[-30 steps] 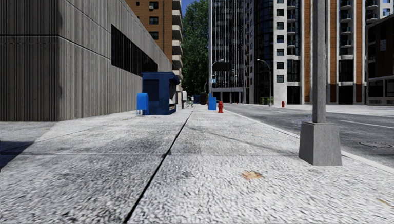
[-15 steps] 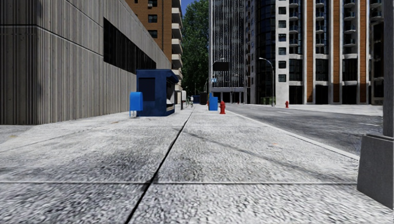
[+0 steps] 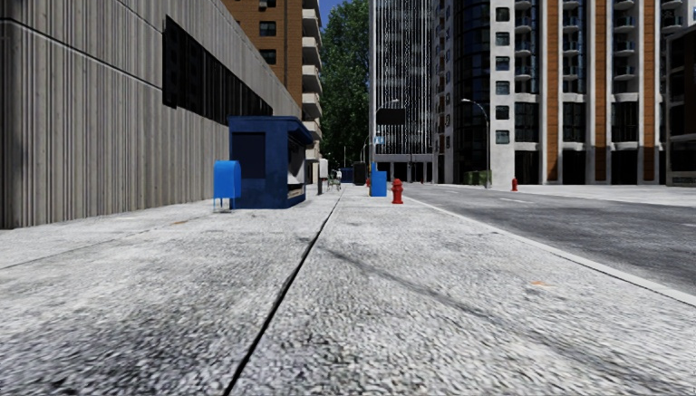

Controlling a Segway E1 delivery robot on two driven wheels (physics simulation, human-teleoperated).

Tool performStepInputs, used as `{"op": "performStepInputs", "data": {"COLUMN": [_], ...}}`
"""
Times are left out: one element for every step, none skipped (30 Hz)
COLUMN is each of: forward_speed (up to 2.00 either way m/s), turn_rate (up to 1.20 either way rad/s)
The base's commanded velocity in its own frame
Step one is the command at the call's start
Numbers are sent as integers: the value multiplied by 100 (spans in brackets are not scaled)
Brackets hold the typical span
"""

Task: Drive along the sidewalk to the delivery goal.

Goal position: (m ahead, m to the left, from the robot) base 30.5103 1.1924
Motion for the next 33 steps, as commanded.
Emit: {"op": "performStepInputs", "data": {"forward_speed": [200, 200, 200, 200, 200, 200, 200, 200, 200, 200, 200, 200, 200, 200, 200, 200, 200, 200, 200, 200, 200, 200, 200, 200, 200, 200, 200, 200, 200, 200, 200, 200, 200], "turn_rate": [0, 0, 0, 0, 0, 0, 0, 0, 0, 0, 0, 0, 0, 0, 0, 0, 0, 0, 0, 0, 0, 0, 0, 0, 0, 0, 0, 0, 0, 0, 0, 0, 0]}}
